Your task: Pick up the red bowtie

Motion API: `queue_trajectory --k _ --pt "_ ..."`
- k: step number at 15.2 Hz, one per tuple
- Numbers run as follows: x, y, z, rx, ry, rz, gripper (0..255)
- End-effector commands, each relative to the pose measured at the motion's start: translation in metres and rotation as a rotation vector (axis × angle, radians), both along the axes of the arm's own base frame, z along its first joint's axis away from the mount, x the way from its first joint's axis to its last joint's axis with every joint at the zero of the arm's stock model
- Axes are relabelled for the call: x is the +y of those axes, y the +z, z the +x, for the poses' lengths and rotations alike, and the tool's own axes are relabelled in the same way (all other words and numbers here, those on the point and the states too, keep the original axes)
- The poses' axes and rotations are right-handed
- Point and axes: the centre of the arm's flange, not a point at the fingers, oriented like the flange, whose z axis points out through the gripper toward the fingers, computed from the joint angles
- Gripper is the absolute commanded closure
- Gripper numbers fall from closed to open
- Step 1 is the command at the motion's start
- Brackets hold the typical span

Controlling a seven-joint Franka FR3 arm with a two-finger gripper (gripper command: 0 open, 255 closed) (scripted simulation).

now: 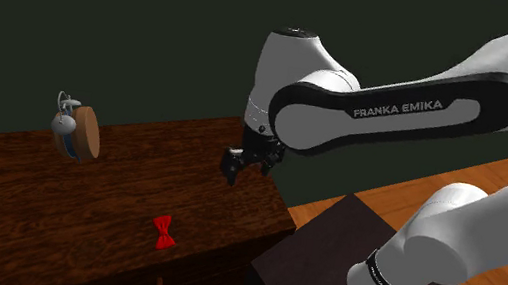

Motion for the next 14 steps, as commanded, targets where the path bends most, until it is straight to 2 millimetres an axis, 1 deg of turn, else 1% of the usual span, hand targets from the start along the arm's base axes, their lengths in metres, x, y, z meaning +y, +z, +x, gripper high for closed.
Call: queue_trajectory --k 1,14 --pt "0.021 -0.014 0.008 -0.003 -0.015 -0.004 0" --pt "0.15 -0.122 0.058 -0.012 -0.106 -0.042 0"
